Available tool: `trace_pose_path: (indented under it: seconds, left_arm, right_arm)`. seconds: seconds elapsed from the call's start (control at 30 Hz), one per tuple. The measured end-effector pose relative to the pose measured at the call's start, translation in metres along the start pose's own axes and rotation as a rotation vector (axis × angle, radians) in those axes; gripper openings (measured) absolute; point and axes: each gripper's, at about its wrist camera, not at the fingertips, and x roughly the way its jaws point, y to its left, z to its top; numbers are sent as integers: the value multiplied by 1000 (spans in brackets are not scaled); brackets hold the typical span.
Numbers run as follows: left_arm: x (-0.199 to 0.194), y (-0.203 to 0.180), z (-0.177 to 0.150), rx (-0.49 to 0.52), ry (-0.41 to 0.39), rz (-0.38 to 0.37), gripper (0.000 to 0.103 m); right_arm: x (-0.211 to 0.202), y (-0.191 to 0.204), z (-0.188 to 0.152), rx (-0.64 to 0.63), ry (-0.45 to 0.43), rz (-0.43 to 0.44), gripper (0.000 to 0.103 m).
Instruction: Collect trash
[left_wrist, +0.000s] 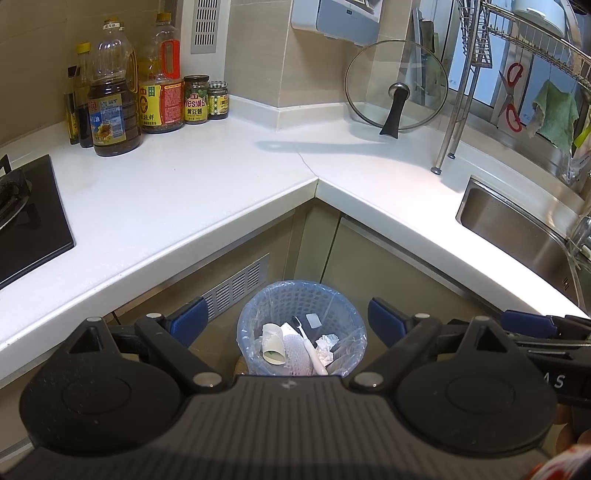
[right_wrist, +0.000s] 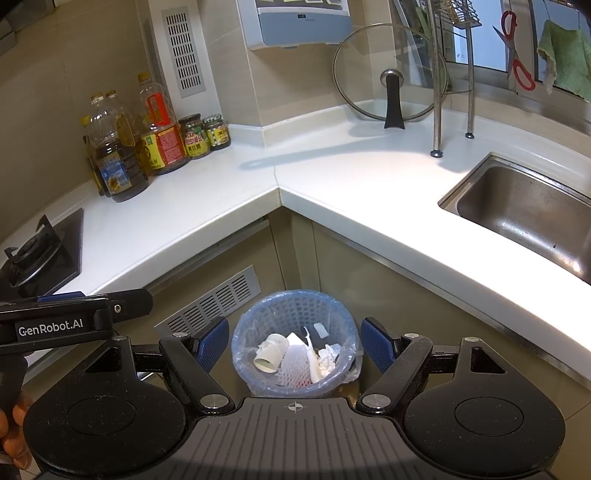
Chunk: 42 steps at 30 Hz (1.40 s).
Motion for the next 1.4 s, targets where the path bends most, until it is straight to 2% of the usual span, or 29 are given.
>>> trace_pose_path:
  seconds: [1.4]
  left_arm:
    - [2,2,0,-2,7,-1,92]
  right_arm:
    - [1,-4,1,-3,4,0,78]
